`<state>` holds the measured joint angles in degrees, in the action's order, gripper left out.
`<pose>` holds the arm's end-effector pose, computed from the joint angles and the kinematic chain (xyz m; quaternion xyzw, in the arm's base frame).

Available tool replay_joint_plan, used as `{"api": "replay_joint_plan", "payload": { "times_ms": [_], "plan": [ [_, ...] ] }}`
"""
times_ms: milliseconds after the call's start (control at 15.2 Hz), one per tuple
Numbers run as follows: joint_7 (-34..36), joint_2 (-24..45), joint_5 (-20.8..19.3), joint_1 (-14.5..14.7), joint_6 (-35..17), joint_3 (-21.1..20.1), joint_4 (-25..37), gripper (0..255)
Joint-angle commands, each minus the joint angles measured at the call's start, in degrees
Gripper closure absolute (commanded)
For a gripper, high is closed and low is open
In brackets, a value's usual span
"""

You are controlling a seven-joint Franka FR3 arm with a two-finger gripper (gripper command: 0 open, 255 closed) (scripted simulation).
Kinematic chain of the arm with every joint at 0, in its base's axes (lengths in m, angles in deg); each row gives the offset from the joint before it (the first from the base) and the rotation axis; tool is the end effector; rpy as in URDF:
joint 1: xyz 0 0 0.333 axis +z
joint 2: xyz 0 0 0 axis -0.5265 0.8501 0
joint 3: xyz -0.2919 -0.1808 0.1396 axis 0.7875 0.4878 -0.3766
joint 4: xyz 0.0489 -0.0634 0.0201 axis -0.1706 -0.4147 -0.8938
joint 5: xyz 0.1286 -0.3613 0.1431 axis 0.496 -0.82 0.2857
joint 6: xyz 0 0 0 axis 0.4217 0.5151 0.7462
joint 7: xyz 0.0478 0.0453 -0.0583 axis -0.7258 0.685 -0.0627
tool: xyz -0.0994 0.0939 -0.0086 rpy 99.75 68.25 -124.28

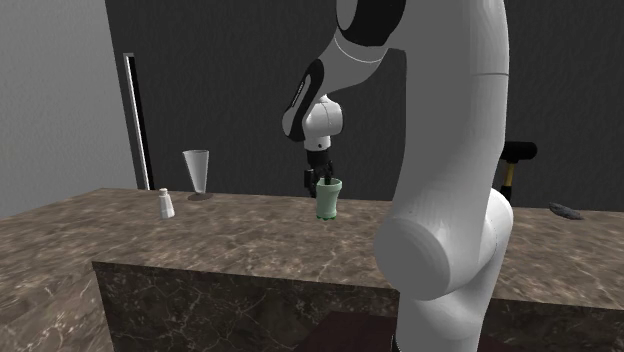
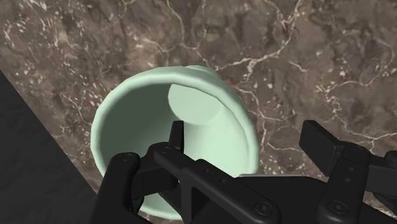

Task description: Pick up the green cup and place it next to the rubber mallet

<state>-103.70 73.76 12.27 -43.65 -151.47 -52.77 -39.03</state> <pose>0.4822 -0.3252 0.3830 0.9974 0.0316 -0.0048 0.0639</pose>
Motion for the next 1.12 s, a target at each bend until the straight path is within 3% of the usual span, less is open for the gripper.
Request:
{"api": "replay_joint_plan", "payload": {
  "times_ms": [0, 198, 264, 858, 1056],
  "plan": [
    [-0.01, -0.01, -0.01, -0.01, -0.11, 0.01, -0.1, 0],
    [-0.01, 0.0, 0.0, -0.01, -0.09, 0.01, -0.08, 0],
    [-0.01, 0.0, 0.0, -0.01, -0.09, 0.01, -0.08, 255],
    [-0.01, -0.01, -0.01, -0.01, -0.11, 0.01, -0.1, 255],
    [0.13, -1.26, -0.43, 0.1, 2.1, 0.03, 0.93, 255]
  ]
}}
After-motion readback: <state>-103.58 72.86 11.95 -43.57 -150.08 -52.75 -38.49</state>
